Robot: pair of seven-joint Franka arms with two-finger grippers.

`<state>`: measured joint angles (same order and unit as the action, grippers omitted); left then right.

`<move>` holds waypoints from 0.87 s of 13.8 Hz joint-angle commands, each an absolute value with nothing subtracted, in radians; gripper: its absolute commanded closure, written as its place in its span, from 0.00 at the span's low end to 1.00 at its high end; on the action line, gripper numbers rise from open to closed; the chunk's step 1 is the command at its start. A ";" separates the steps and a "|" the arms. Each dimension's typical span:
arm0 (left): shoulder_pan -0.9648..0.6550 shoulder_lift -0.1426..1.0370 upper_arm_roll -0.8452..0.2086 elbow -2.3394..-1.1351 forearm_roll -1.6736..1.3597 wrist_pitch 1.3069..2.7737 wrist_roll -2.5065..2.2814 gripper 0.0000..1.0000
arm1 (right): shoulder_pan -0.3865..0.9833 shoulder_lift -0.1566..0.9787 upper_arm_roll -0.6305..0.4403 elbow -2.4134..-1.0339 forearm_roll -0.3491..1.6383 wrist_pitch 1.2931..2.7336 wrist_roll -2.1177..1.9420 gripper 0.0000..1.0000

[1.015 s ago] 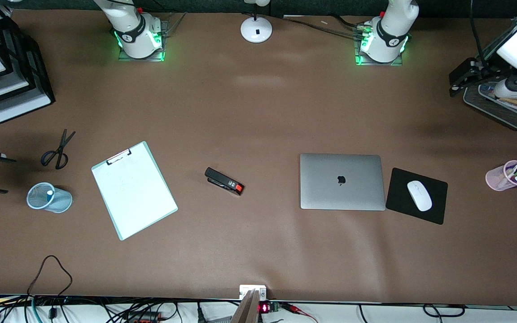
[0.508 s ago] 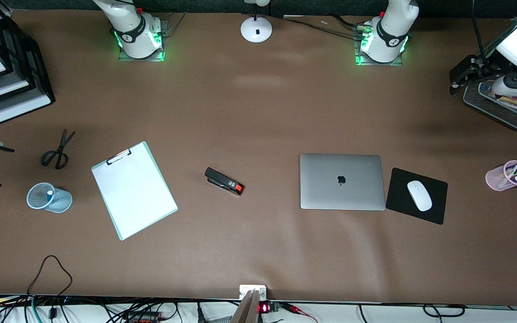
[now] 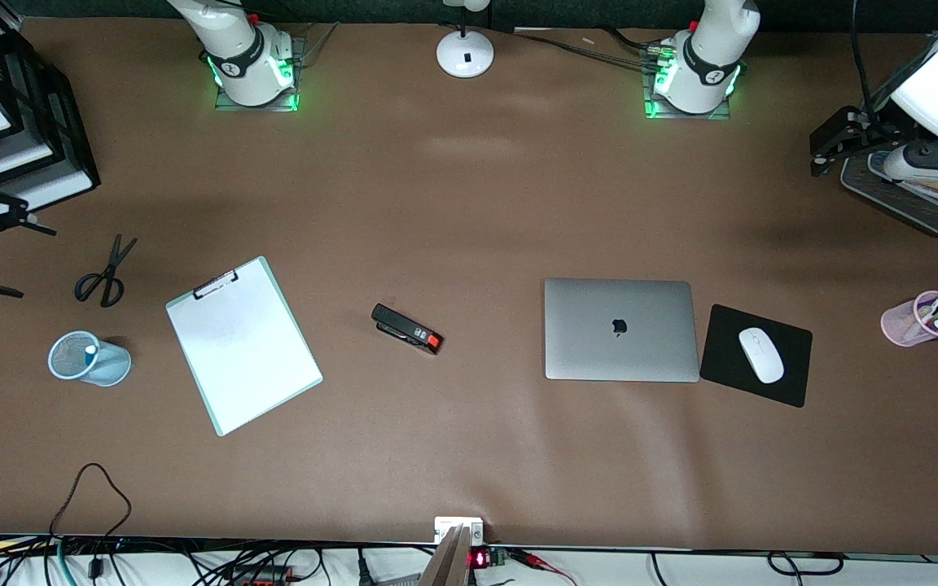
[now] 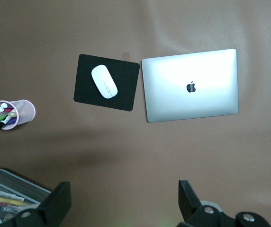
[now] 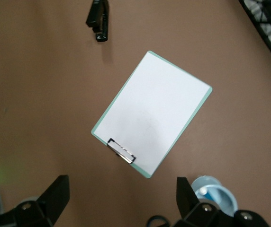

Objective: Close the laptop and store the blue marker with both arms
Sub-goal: 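Open the right gripper and lift it away from the cup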

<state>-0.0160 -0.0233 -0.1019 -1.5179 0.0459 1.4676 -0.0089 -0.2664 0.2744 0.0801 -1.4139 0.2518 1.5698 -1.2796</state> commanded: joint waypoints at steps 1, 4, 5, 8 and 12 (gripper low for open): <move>-0.023 -0.040 -0.091 -1.529 0.031 1.477 0.017 0.00 | -0.226 0.218 0.078 -1.469 0.219 1.572 -1.087 0.00; -0.023 -0.041 -0.092 -1.529 0.029 1.476 0.017 0.00 | -0.187 0.213 0.078 -1.471 0.219 1.572 -0.861 0.00; -0.023 -0.041 -0.092 -1.529 0.029 1.473 0.015 0.00 | -0.178 0.210 0.078 -1.471 0.219 1.572 -0.772 0.00; -0.020 -0.041 -0.089 -1.535 0.014 1.465 0.017 0.00 | -0.155 0.209 0.078 -1.473 0.218 1.543 -0.513 0.00; 0.008 -0.043 -0.086 -1.551 -0.064 1.468 0.017 0.00 | -0.078 0.186 0.077 -1.474 0.108 1.499 -0.159 0.00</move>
